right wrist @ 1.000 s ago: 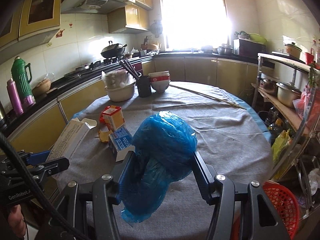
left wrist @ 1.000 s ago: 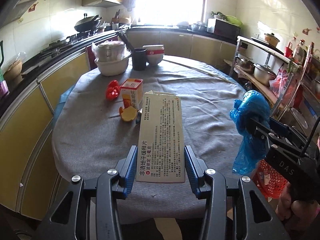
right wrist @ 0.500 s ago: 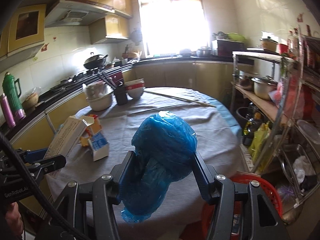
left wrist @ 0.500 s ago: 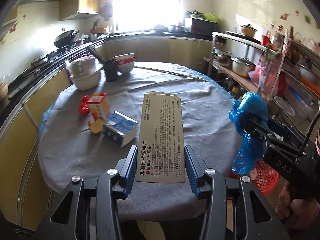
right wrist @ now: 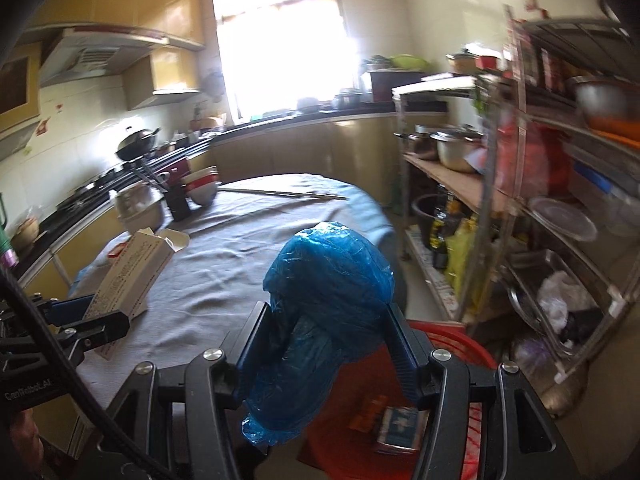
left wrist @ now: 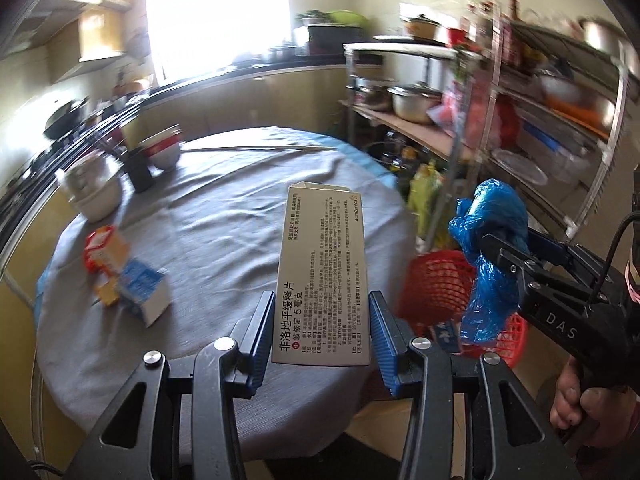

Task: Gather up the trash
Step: 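Carry the leaflet and blue bag over the red basket with both tools, then open both tools to drop the leaflet and blue bag into the basket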

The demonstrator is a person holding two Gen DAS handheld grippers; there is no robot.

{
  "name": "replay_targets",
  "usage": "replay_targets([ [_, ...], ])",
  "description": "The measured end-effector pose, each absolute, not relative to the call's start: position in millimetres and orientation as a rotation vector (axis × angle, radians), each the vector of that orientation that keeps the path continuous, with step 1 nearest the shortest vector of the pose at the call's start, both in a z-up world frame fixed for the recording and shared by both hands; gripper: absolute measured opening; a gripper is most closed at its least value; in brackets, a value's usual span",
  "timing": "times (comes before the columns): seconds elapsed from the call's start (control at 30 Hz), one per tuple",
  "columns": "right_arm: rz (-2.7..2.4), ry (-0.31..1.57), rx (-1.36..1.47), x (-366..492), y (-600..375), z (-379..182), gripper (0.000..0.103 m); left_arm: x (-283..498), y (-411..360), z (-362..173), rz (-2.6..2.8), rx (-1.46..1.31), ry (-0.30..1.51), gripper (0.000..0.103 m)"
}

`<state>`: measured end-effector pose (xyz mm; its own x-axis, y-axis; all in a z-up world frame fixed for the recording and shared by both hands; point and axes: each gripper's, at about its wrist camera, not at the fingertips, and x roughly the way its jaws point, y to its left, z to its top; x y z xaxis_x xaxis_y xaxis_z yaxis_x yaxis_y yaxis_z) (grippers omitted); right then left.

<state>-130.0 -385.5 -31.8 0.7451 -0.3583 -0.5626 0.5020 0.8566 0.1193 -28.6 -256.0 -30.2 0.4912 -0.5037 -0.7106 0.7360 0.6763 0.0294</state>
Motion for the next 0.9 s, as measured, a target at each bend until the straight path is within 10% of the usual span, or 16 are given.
replay_targets([
  [0.9,-0.493,0.569,0.614,-193.9,-493.6,-78.4,0.064,-35.3,-344.7,-68.9,-0.939,0.447,0.913,0.048],
])
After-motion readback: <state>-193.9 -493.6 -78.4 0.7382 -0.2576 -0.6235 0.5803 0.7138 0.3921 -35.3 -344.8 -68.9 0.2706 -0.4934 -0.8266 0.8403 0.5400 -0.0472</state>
